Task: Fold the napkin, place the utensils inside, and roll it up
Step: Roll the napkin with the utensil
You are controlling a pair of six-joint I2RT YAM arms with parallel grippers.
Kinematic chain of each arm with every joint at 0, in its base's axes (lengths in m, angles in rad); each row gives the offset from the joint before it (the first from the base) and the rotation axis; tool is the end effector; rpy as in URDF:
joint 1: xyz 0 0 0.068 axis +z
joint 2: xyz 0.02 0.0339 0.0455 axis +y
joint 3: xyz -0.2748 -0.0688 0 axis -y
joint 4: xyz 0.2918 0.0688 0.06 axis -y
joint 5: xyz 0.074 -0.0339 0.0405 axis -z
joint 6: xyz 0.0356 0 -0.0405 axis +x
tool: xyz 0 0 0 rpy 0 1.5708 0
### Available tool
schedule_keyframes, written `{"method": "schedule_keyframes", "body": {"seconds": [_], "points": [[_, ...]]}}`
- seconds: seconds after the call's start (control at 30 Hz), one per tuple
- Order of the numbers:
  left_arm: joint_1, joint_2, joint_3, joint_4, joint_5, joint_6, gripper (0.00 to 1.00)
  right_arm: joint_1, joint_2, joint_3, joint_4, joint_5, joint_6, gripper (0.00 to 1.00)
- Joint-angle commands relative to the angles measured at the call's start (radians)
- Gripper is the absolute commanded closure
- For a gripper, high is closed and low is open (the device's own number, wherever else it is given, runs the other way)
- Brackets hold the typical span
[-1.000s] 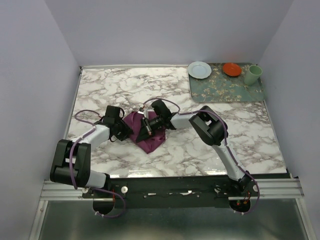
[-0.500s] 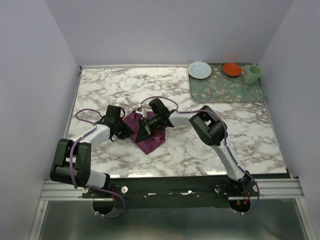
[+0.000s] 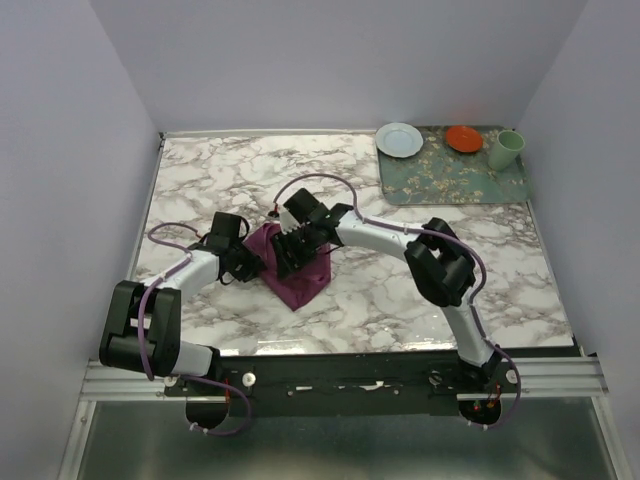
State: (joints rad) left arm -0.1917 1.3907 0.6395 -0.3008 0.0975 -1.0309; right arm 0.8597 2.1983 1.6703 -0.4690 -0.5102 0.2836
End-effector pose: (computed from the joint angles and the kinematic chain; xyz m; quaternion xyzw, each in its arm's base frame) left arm 0.2735 -0.0566 0.1335 -0.3819 0.8867 -0.1856 0.1828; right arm 0.3266 0.4058 0.1525 -0.3321 0.8696 0.3517 0.0993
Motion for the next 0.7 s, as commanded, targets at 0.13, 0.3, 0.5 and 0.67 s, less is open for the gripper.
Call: {"method": "schedule_keyframes", "body": {"seconds": [0.13, 0.3, 0.5, 0.67], "points": [[-0.012, 0.051, 0.028, -0.184, -0.036, -0.034, 1.0, 0.258, -0.094, 0.02, -0.076, 0.669, -0.038, 0.4], [-0.012, 0.056, 0.032, -0.201, -0.03, -0.038, 1.0, 0.297, -0.072, 0.022, -0.043, 0.719, -0.064, 0.39], [-0.012, 0.062, 0.037, -0.205, -0.019, -0.049, 1.0, 0.34, -0.011, 0.052, -0.042, 0.785, -0.115, 0.38], [-0.012, 0.067, 0.052, -0.216, -0.015, -0.055, 1.0, 0.361, 0.001, 0.055, -0.039, 0.811, -0.115, 0.4]]}}
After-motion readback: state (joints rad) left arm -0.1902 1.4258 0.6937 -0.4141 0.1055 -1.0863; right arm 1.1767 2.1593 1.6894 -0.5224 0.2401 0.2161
